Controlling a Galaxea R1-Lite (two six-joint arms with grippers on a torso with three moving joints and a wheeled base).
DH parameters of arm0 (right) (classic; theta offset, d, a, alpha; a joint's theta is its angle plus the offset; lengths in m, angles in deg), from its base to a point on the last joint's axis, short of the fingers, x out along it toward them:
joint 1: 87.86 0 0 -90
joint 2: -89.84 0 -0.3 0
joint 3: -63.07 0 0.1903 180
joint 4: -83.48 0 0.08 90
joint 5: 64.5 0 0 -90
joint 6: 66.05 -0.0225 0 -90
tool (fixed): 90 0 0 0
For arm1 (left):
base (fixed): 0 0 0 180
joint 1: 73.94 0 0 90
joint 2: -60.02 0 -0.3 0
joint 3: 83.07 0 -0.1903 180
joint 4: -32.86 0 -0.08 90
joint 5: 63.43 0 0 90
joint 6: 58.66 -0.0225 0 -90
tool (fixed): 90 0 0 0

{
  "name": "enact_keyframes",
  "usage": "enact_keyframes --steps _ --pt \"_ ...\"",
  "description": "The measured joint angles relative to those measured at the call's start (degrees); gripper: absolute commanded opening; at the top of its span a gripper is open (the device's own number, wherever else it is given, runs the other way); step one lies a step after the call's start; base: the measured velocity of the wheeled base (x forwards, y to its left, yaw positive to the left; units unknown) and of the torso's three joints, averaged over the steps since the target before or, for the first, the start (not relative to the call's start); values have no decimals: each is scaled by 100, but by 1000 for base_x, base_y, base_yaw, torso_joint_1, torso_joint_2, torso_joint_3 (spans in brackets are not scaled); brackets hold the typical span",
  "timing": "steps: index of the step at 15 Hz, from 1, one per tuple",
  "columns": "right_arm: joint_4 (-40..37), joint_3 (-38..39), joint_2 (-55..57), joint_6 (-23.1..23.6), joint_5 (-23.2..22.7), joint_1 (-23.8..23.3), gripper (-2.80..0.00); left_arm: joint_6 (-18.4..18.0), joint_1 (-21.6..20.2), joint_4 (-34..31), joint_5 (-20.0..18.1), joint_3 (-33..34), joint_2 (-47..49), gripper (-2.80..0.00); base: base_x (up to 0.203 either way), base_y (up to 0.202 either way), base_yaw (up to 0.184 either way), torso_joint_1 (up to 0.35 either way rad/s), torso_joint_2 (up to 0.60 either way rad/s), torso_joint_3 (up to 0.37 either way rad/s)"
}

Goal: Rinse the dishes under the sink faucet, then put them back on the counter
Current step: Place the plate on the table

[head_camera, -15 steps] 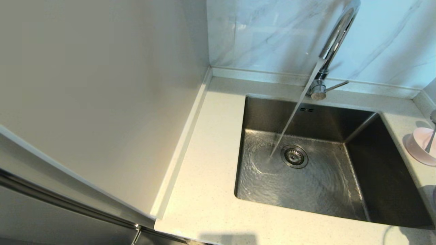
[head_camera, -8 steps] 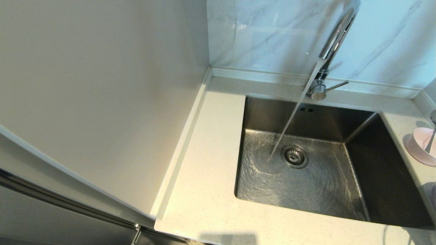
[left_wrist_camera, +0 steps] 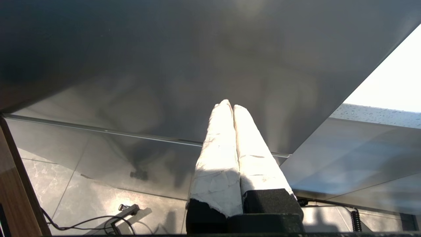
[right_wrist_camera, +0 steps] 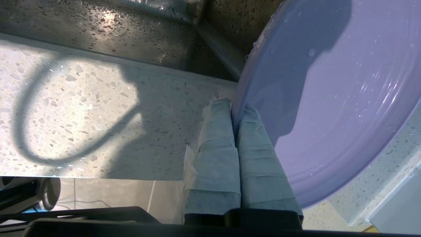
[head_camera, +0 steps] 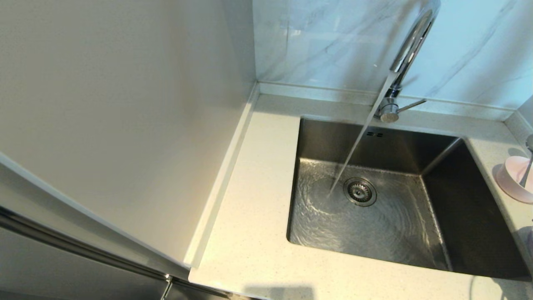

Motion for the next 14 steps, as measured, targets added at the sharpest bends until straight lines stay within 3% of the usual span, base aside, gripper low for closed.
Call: enact_keyframes --steps 1,9,12,14 --pt "1 10 0 1 2 -6 0 2 0 2 -2 0 0 -280 0 0 0 0 0 0" --pt "703 4 -108 -65 -132 -193 0 2 0 0 -3 0 0 -280 0 0 0 0 0 0" --pt "978 49 -270 -27 -483 -194 0 1 0 0 -2 0 0 -280 0 0 0 0 0 0" --pt "1761 269 -429 151 -926 -185 0 2 0 2 1 0 0 -280 0 0 0 0 0 0"
